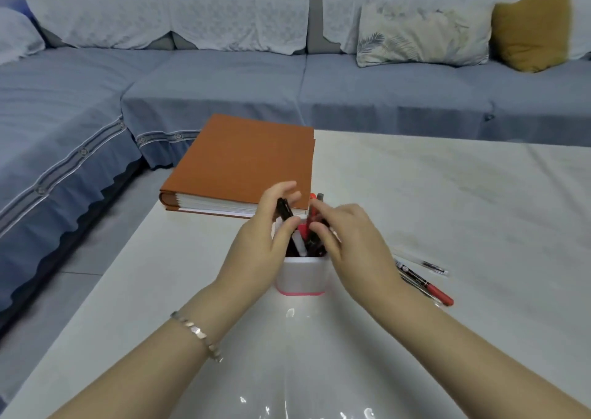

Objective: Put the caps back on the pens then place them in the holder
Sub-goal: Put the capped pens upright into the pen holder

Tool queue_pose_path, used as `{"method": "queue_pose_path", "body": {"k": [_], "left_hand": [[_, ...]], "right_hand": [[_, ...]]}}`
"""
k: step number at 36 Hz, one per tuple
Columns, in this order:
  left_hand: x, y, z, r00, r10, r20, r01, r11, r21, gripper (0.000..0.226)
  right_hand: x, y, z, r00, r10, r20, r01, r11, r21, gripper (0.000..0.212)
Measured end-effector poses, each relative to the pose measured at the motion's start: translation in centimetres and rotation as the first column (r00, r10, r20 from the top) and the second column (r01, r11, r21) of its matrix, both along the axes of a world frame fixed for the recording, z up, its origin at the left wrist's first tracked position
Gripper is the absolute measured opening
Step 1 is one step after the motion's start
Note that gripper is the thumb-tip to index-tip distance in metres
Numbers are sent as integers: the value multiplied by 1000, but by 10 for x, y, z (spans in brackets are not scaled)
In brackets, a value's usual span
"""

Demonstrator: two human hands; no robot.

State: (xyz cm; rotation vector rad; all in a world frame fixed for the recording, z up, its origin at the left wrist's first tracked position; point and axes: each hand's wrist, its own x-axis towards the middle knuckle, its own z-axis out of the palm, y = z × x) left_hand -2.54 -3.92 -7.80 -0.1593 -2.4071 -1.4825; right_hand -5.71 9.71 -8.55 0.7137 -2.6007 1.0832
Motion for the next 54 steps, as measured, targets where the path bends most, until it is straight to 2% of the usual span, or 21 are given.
{"method": "queue_pose_path", "body": {"k": [2, 4, 7, 8, 11, 14, 17, 19, 21, 26, 32, 34, 35, 37, 38, 40, 43, 45, 48, 51, 54], "left_hand": [[0, 1, -2, 1000, 19, -14, -20, 997, -77, 45], [-2, 2, -6, 1000, 13, -20, -17, 980, -200, 37], [-6, 4, -21, 997, 71, -34, -79, 846, -527, 31], [-7, 5, -25, 994, 95, -57, -110, 814, -571, 34], [-2, 8, -25, 989, 143, -37, -144, 870, -472, 38], [8, 4, -23, 996, 47, 71, -28, 969, -246, 56], [12, 1, -27, 981, 47, 187, -39, 998, -46, 78], [11, 0, -33, 952, 34, 304, -71, 991, 112, 89], [9, -1, -36, 939, 11, 344, -90, 973, 213, 90], [9, -3, -39, 939, 30, 342, -108, 972, 211, 83], [5, -2, -40, 942, 71, 327, -144, 968, 206, 80], [5, 0, -41, 944, 76, 321, -143, 971, 191, 80], [6, 0, -41, 945, 74, 320, -137, 974, 182, 81], [6, 1, -43, 944, 68, 324, -128, 978, 168, 82], [6, 2, -45, 943, 66, 327, -126, 978, 166, 83], [6, 2, -46, 941, 68, 330, -128, 978, 163, 82], [6, 1, -46, 942, 73, 327, -128, 980, 150, 80], [6, 1, -46, 944, 74, 323, -127, 981, 145, 79], [6, 2, -47, 948, 66, 311, -118, 981, 153, 74], [6, 3, -46, 948, 65, 310, -117, 981, 152, 71], [5, 2, -46, 943, 81, 323, -129, 983, 129, 72]], "right_hand": [[4, -4, -6, 998, 10, -57, -8, 999, 41, 37], [4, -4, -12, 1000, 16, -15, -15, 994, 108, 43], [4, 9, -22, 991, 84, -102, -55, 964, 259, 52], [4, 16, -24, 985, 113, -131, -72, 956, 283, 52], [1, 47, -29, 977, 109, -183, -73, 978, 193, 41], [-9, 84, -36, 989, -94, -112, 112, 980, 167, 31], [-20, 112, -47, 946, -292, 140, 221, 898, 382, 51], [-26, 123, -55, 906, -369, 206, 213, 819, 533, 64], [-30, 126, -61, 885, -401, 237, 156, 735, 660, 69], [-23, 119, -78, 925, -352, 141, 106, 598, 795, 36], [-9, 117, -88, 941, -327, 85, 93, 493, 865, 23], [-8, 118, -84, 934, -330, 140, 73, 557, 827, 18], [-8, 120, -80, 917, -340, 209, 70, 653, 755, 14], [-7, 120, -64, 855, -322, 406, 98, 870, 483, 5], [-8, 119, -54, 840, -279, 465, 122, 933, 339, 3], [-8, 119, -27, 867, -183, 464, 125, 980, 154, 18], [-5, 116, 26, 931, -51, 362, 33, 998, 54, 26], [-3, 117, 59, 945, 18, 325, -64, 989, 130, 21], [-1, 116, 88, 929, 17, 370, -160, 920, 358, 16], [1, 107, 96, 933, -46, 357, -170, 818, 550, 23], [3, 92, 94, 958, -50, 282, -153, 744, 651, 34]]}}
